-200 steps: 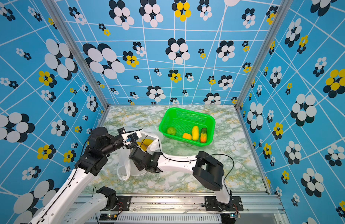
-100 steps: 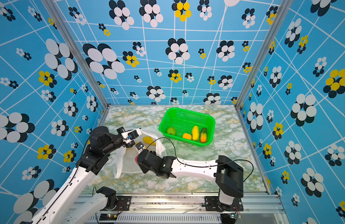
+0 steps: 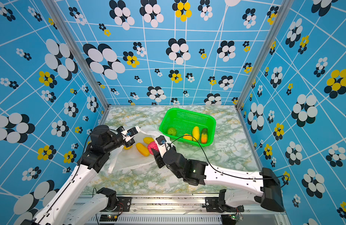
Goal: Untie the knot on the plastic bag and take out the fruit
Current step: 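Carry the pink fruit with the right gripper over the basket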
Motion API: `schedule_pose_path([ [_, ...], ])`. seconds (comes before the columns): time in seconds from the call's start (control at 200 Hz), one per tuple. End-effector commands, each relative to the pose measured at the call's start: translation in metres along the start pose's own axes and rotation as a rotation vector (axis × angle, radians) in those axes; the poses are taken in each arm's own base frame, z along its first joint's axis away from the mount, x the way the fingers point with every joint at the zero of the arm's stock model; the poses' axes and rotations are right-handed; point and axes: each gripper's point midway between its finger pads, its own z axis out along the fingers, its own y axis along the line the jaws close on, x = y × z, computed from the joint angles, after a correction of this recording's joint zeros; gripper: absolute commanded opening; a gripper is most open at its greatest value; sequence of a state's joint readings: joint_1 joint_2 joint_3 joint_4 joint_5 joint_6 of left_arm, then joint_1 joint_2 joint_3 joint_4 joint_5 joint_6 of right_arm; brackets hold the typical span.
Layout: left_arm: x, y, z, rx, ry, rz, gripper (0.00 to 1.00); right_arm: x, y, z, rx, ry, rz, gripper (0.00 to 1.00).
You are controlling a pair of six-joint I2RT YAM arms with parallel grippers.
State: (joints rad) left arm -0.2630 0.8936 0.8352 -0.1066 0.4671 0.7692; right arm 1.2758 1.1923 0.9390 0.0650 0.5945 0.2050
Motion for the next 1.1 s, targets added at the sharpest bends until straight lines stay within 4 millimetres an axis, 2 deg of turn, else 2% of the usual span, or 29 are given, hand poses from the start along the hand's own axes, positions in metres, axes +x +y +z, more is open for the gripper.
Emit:
schedule_pose_path([
  [0.0, -0.013, 0.005, -0.004, 0.003, -0.036, -0.005, 0.00, -0.031, -0.043, -0.024, 0.152, -0.135, 0.012, 0.29],
  [0.205, -0.013, 0.004, -0.005, -0.002, -0.027, 0.007, 0.00, -0.035, -0.122, -0.043, 0.336, -0.171, 0.121, 0.29],
  [0.33, -0.014, 0.002, -0.004, 0.005, -0.032, 0.017, 0.00, -0.022, -0.171, -0.045, 0.479, -0.138, 0.197, 0.30],
  [0.425, -0.014, 0.002, -0.005, 0.006, -0.032, 0.024, 0.00, -0.007, -0.199, -0.040, 0.554, -0.085, 0.255, 0.31],
  [0.575, -0.018, -0.004, -0.006, 0.016, -0.045, 0.054, 0.00, 0.013, -0.217, -0.018, 0.586, 0.031, 0.282, 0.30],
  [0.755, -0.015, -0.005, -0.004, 0.021, -0.030, 0.057, 0.00, 0.048, -0.244, 0.007, 0.679, 0.202, 0.313, 0.25],
  [0.87, -0.017, -0.005, -0.006, 0.015, -0.037, 0.063, 0.00, 0.075, -0.260, 0.015, 0.704, 0.300, 0.391, 0.25],
  [0.955, -0.017, -0.006, -0.005, 0.017, -0.042, 0.065, 0.00, 0.098, -0.272, 0.022, 0.705, 0.356, 0.471, 0.32],
  [1.095, -0.017, -0.006, -0.007, 0.013, -0.039, 0.070, 0.00, 0.132, -0.284, 0.032, 0.697, 0.450, 0.598, 0.32],
])
